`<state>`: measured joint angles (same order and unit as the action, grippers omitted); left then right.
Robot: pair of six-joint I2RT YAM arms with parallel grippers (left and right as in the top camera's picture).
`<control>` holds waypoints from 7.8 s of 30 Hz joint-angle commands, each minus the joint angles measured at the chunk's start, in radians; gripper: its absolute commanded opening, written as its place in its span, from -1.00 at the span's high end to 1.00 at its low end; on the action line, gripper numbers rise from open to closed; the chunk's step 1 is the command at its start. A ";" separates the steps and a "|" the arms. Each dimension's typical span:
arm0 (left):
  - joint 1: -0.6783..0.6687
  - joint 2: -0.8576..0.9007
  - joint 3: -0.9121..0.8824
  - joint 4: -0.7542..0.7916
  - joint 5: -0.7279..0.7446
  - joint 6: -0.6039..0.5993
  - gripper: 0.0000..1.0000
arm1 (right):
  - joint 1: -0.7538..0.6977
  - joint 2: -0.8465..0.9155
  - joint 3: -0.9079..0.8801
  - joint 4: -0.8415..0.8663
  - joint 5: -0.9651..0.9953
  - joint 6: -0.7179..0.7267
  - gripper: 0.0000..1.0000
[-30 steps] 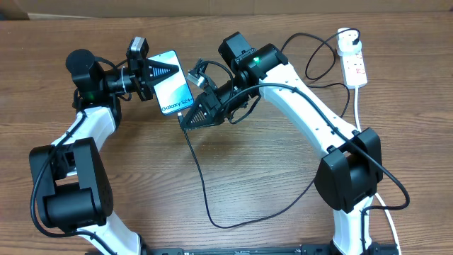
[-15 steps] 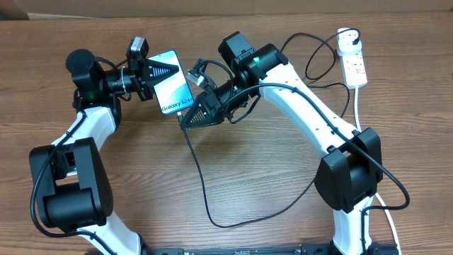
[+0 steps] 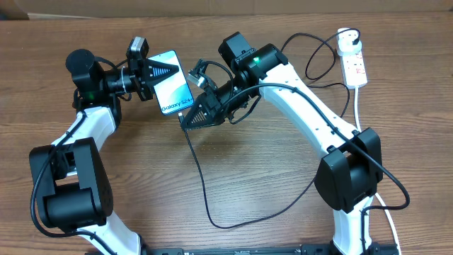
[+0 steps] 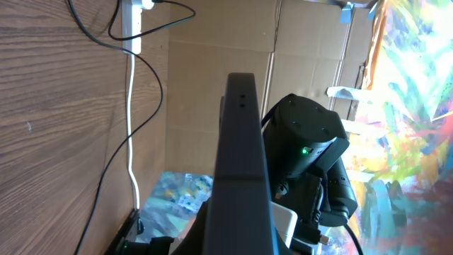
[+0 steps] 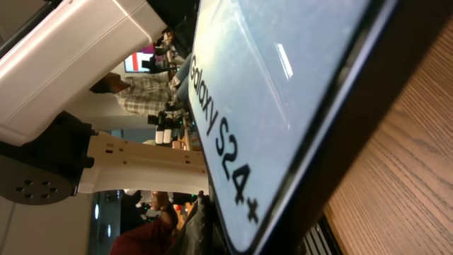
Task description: Plug charger to phone and switch on socket
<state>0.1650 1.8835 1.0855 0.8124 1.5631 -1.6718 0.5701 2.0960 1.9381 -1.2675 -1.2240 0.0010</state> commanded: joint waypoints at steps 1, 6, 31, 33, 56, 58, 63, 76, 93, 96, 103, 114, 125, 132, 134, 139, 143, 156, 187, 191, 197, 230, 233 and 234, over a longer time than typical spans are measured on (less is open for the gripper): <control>-0.002 -0.007 0.024 0.008 0.018 0.019 0.92 | -0.001 -0.003 -0.002 0.003 -0.002 0.004 0.93; -0.002 -0.007 0.024 0.008 0.018 0.027 0.92 | -0.001 -0.003 -0.002 0.007 -0.015 0.003 0.93; -0.002 -0.007 0.024 0.008 0.018 0.031 0.92 | -0.017 -0.003 -0.002 0.022 -0.034 0.009 0.93; -0.002 -0.007 0.024 0.008 0.018 0.031 0.92 | -0.017 -0.003 -0.002 0.027 -0.034 0.018 0.93; -0.002 -0.007 0.024 0.016 0.016 0.031 0.92 | -0.014 0.015 -0.002 0.032 -0.035 0.030 0.93; -0.002 -0.007 0.024 0.016 0.016 0.031 0.92 | -0.014 0.015 -0.002 0.032 -0.035 0.030 0.92; -0.002 -0.007 0.024 0.016 0.016 0.031 0.92 | -0.014 0.015 -0.002 0.032 -0.035 0.030 0.93; -0.002 -0.007 0.024 0.016 0.016 0.031 0.92 | 0.001 0.016 -0.002 0.034 -0.035 0.030 0.93; -0.002 -0.007 0.024 0.034 0.016 0.030 0.91 | 0.000 0.016 -0.002 0.044 -0.008 0.051 0.93; -0.002 -0.007 0.025 0.039 0.016 0.030 0.92 | 0.000 0.016 -0.002 0.045 -0.007 0.052 0.93; -0.002 -0.007 0.024 0.039 0.017 0.030 0.92 | -0.011 0.016 -0.002 0.053 -0.009 0.056 0.93; -0.002 -0.007 0.024 0.039 0.017 0.030 0.92 | -0.035 0.016 -0.002 0.067 -0.009 0.064 0.93; -0.002 -0.007 0.024 0.039 0.017 0.030 0.92 | -0.035 0.016 -0.002 0.112 -0.013 0.108 0.93; -0.002 -0.007 0.024 0.039 0.017 0.030 0.92 | -0.048 0.016 -0.002 0.112 -0.013 0.108 0.93; -0.002 -0.007 0.024 0.039 0.017 0.031 0.92 | -0.055 0.016 -0.002 0.111 -0.013 0.110 0.92; -0.002 -0.007 0.024 0.039 0.017 0.031 0.92 | -0.062 0.016 -0.002 0.121 -0.012 0.127 0.93; -0.002 -0.007 0.024 0.039 0.017 0.031 0.92 | -0.062 0.016 -0.002 0.135 -0.012 0.135 0.93; -0.003 -0.007 0.024 0.039 0.017 0.031 0.92 | -0.061 0.016 -0.002 0.174 -0.008 0.187 0.93; -0.002 -0.007 0.024 0.038 0.017 0.030 0.92 | -0.076 0.016 -0.001 0.092 0.048 0.152 0.92; -0.002 -0.007 0.024 0.038 0.017 0.030 0.92 | -0.090 0.016 -0.001 0.092 0.048 0.152 0.92; -0.002 -0.007 0.024 0.038 0.016 0.030 0.92 | -0.095 0.016 -0.001 0.093 0.048 0.152 0.92; 0.006 -0.007 0.024 0.037 -0.194 0.030 0.92 | -0.092 0.016 -0.001 0.084 0.092 0.148 0.92; 0.007 -0.007 0.024 0.037 -0.202 0.031 0.92 | -0.092 0.016 -0.001 0.082 0.193 0.156 0.92; 0.006 -0.007 0.024 0.037 -0.203 0.031 0.92 | -0.092 0.016 -0.001 0.080 0.254 0.167 0.92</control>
<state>0.1699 1.8835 1.0874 0.8413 1.3914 -1.6428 0.4850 2.1052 1.9369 -1.1881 -1.1034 0.1577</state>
